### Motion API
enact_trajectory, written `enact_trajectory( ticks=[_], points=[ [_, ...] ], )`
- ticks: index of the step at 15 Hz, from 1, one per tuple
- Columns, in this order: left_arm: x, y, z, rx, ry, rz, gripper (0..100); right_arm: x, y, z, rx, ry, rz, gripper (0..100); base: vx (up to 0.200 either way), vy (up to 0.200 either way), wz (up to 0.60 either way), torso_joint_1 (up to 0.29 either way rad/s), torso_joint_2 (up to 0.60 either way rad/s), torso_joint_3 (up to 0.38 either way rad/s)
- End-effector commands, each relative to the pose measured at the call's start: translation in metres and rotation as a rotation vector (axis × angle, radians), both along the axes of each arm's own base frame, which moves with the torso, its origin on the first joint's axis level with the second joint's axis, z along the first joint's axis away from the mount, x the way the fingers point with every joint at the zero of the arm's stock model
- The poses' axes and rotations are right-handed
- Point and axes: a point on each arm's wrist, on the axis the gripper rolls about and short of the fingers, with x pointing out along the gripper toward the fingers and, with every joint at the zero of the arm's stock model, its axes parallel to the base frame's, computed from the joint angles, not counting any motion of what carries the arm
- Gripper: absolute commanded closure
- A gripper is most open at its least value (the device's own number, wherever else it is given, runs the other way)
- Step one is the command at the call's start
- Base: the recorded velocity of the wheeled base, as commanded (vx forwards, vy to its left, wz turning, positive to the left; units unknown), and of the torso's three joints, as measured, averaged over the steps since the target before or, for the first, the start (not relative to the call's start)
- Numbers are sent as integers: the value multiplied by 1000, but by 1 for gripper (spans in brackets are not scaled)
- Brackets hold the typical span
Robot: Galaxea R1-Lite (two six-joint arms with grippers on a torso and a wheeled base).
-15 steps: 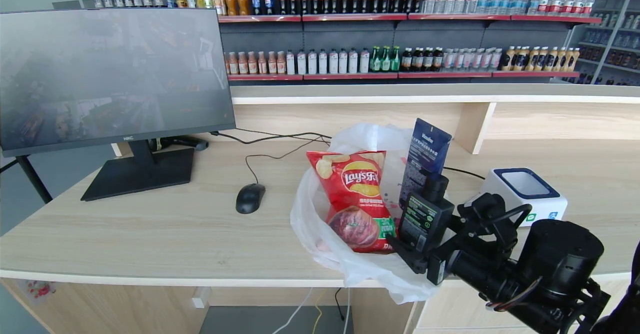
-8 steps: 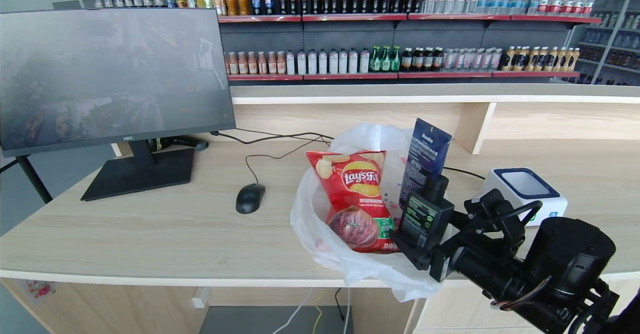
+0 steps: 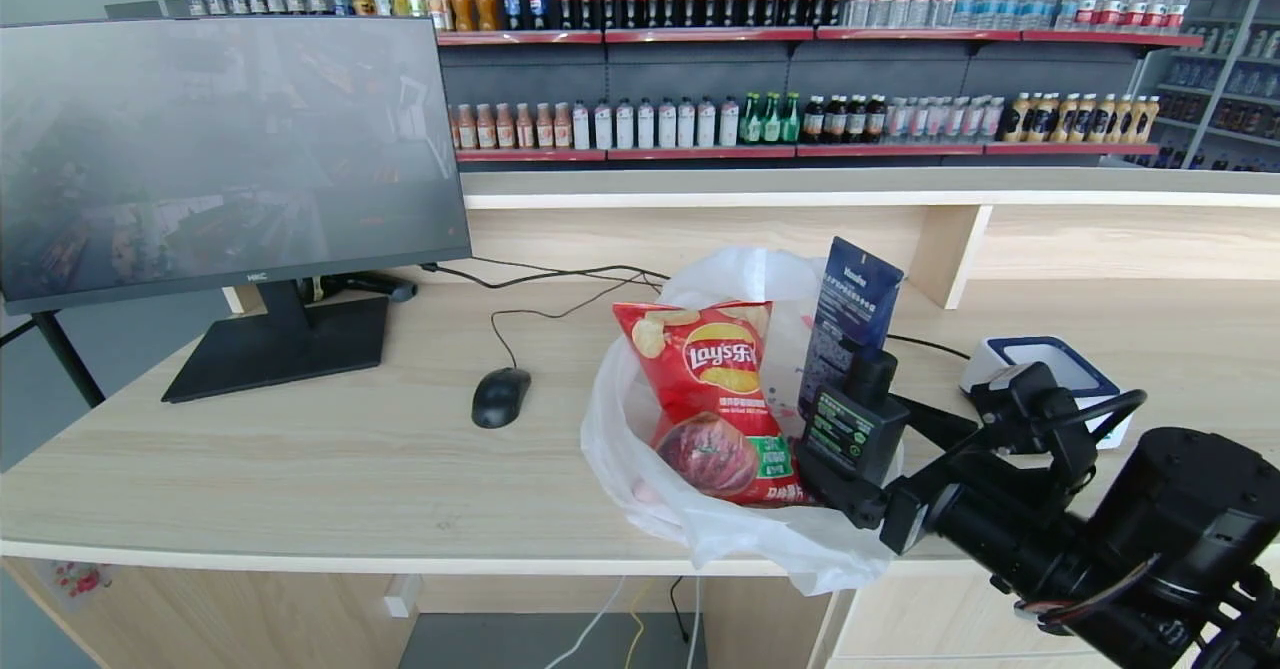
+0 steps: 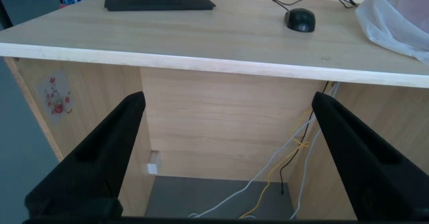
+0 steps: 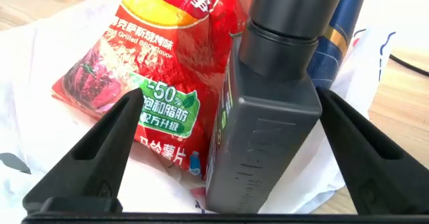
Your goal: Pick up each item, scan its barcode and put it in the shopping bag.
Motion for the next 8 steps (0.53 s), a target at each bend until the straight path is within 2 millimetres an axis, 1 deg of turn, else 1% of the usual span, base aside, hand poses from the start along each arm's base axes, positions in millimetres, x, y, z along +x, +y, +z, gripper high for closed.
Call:
enact_trajectory(
  ticks=[1, 3, 5, 6, 7, 8],
  points=[
    [0, 0, 0, 0, -1, 0, 0, -4, -4, 7, 16, -23, -5, 0, 0, 0, 0, 0, 0, 0],
    [0, 0, 0, 2, 0, 0, 0, -5, -5, 7, 16, -24, -6, 0, 0, 0, 0, 0, 0, 0],
    [0, 0, 0, 0, 0, 0, 0, -14, -10, 11, 21, -30, -5, 0, 0, 0, 0, 0, 0, 0],
    [0, 0, 0, 2, 0, 0, 0, -16, -10, 13, 28, -39, -3, 0, 0, 0, 0, 0, 0, 0],
    [0, 0, 0, 2, 0, 0, 0, -21, -14, 17, 46, -48, -6, 0, 0, 0, 0, 0, 0, 0],
    [0, 0, 0, 0, 0, 0, 0, -30, -19, 18, 45, -44, -6, 0, 0, 0, 0, 0, 0, 0]
  ],
)
